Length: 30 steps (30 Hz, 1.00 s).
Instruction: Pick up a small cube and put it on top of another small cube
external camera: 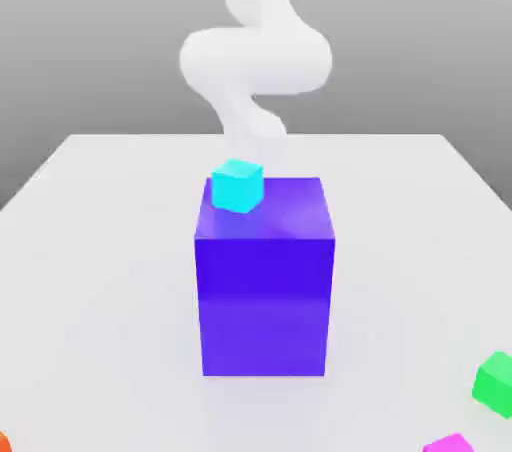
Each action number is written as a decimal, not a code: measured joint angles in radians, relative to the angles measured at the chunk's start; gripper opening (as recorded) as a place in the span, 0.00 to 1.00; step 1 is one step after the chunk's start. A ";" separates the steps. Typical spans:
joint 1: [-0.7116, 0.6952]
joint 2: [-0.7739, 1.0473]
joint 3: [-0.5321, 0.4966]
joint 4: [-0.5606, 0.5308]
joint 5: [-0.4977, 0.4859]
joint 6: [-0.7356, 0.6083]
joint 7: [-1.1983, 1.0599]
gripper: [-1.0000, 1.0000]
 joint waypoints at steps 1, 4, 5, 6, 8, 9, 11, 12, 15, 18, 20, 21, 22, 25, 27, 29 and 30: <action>-0.002 0.039 0.013 0.005 -0.009 0.008 0.006 0.50; -0.003 0.151 0.046 0.020 -0.036 0.030 0.023 0.50; -0.004 0.187 0.057 0.025 -0.045 0.038 0.028 0.50; -0.004 0.224 0.068 0.030 -0.055 0.045 0.034 0.50; -0.005 0.296 0.089 0.040 -0.073 0.060 0.046 0.50; -0.004 0.332 0.099 0.045 -0.083 0.067 0.052 0.50; -0.002 0.405 0.118 0.054 -0.103 0.082 0.065 0.50; 0.000 0.441 0.127 0.059 -0.112 0.089 0.071 0.50; 0.008 0.550 0.149 0.074 -0.141 0.111 0.089 0.50; 0.027 0.659 0.165 0.089 -0.168 0.133 0.106 0.50; 0.044 0.731 0.172 0.098 -0.182 0.148 0.115 0.50; 0.051 0.767 0.174 0.103 -0.188 0.155 0.118 0.50; 0.057 0.802 0.176 0.108 -0.192 0.163 0.121 0.50; 0.074 0.908 0.186 0.121 -0.201 0.188 0.126 0.50; 0.086 0.978 0.193 0.130 -0.203 0.205 0.126 0.50; 0.098 1.047 0.203 0.139 -0.202 0.222 0.124 0.50; 0.104 1.081 0.208 0.143 -0.200 0.231 0.122 0.50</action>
